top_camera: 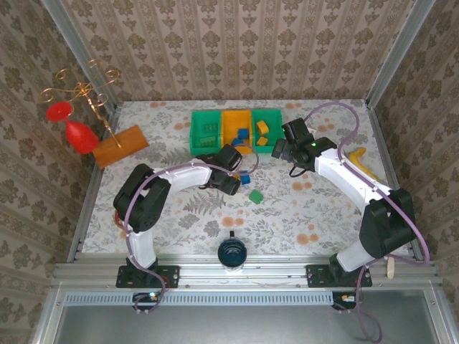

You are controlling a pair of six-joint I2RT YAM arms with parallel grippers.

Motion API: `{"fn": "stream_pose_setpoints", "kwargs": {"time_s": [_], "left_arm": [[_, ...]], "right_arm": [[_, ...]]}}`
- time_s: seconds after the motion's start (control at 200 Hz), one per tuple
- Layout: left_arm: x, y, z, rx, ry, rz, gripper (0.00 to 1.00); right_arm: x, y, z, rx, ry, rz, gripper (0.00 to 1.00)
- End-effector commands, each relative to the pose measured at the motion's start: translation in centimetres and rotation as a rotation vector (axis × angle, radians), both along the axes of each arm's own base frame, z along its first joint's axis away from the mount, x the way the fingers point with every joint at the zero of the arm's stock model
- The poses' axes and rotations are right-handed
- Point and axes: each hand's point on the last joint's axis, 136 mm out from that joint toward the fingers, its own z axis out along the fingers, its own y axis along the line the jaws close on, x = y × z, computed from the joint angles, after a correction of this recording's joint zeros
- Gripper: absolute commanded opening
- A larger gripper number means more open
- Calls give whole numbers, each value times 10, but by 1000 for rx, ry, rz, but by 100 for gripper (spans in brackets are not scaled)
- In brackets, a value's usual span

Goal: Sort the legos into containers by color
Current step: Pick up the lego from the center of the table.

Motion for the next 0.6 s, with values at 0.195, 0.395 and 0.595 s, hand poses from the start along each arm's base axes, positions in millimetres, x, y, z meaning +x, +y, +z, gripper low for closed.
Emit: {"fn": "stream_pose_setpoints", "kwargs": {"time_s": [0.195, 0.395, 0.595], "left_arm": [[-5, 10, -17, 67, 46, 11, 57], [-6, 12, -17, 82, 43, 7, 46], [-4, 9, -2, 53, 15, 12, 38]], "right_arm": [[3, -3, 1, 3, -11, -28, 100], [3, -3, 2, 6, -14, -29, 100], [2, -4, 3, 6, -17, -30, 100]]}}
